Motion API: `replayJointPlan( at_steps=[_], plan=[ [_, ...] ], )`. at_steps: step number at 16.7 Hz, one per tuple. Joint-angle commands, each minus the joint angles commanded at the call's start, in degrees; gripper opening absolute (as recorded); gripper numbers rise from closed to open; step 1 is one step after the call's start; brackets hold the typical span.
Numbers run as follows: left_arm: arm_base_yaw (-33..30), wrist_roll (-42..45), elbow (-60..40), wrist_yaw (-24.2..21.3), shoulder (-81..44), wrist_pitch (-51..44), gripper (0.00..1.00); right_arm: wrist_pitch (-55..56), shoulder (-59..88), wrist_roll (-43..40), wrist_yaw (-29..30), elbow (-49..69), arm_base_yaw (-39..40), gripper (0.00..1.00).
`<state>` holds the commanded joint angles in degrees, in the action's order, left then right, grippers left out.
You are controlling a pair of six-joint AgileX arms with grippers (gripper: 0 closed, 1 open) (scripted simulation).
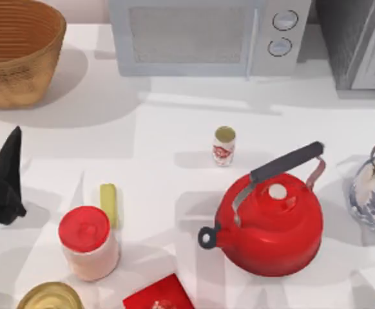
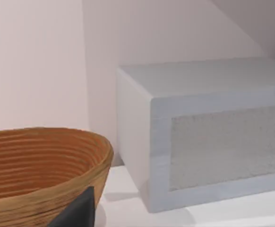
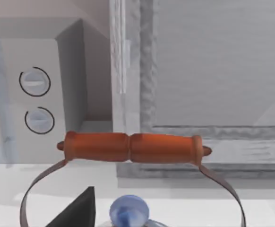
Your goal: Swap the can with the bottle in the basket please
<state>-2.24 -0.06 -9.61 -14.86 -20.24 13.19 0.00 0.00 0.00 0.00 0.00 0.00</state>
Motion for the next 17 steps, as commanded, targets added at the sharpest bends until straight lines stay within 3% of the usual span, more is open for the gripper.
replayJointPlan(
  at_steps=[4, 7, 13, 17],
  plan=[
    [1.6, 0.0, 7.1, 10.5, 14.9, -9.5, 1.00, 0.0, 0.0, 0.0, 0.0, 0.0, 0.0, 1.00],
    [2.2, 0.1, 9.4, 14.5, 19.8, -12.9, 1.00, 0.0, 0.0, 0.0, 0.0, 0.0, 0.0, 1.00],
    [2.1, 0.1, 9.4, 14.7, 19.9, -13.0, 1.00, 0.0, 0.0, 0.0, 0.0, 0.0, 0.0, 1.00],
    [5.1, 1.3, 9.1, 12.4, 13.8, -8.2, 1.00, 0.0, 0.0, 0.0, 0.0, 0.0, 0.0, 1.00]
  ],
)
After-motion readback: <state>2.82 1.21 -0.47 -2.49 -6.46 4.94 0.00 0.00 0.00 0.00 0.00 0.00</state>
